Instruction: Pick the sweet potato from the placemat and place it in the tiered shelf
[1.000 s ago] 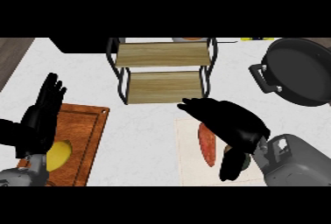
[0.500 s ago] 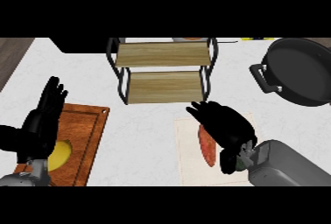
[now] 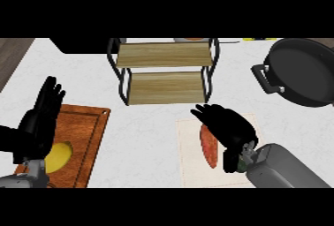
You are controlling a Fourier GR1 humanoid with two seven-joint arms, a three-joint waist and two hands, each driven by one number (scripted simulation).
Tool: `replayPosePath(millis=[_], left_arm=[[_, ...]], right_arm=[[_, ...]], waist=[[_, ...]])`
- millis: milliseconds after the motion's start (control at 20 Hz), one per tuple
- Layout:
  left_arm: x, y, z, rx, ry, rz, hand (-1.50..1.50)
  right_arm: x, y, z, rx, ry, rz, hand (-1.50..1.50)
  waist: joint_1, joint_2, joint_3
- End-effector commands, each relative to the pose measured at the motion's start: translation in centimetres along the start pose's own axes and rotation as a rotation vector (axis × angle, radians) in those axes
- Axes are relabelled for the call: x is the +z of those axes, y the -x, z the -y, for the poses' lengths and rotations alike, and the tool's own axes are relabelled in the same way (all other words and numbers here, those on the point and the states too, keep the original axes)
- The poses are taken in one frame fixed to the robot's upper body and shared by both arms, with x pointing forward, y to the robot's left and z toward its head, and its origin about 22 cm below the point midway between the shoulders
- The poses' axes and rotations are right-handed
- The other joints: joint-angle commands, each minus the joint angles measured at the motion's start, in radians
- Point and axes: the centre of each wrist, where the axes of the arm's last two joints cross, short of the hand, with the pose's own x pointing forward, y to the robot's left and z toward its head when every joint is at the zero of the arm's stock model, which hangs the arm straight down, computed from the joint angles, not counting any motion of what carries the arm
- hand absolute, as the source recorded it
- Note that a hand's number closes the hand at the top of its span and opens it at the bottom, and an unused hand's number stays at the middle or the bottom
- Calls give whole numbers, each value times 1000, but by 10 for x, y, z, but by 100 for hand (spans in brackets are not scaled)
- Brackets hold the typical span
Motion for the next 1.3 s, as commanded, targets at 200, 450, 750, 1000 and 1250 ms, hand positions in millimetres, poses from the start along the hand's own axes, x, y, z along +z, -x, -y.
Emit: replayPosePath(millis=[200, 450, 750, 1000, 1250], left_arm=[[-11, 3, 10, -6, 2, 16, 0], [6, -18, 5, -5, -11, 6, 0], [13, -4, 11, 5, 14, 0, 0], [-8, -8, 10, 1, -2, 1, 0], [5, 15, 8, 1, -5, 9, 0]], right_arm=[[-24, 23, -19, 5, -21, -15, -150], [-27, 20, -35, -21, -11, 24, -150], [-39, 27, -46, -21, 2, 41, -150], [-55, 39, -79, -15, -35, 27, -150], [-35, 17, -93, 20, -94, 50, 150]], waist=[[0, 1, 0], [3, 0, 0], [3, 0, 0], [2, 1, 0], [-3, 0, 0]])
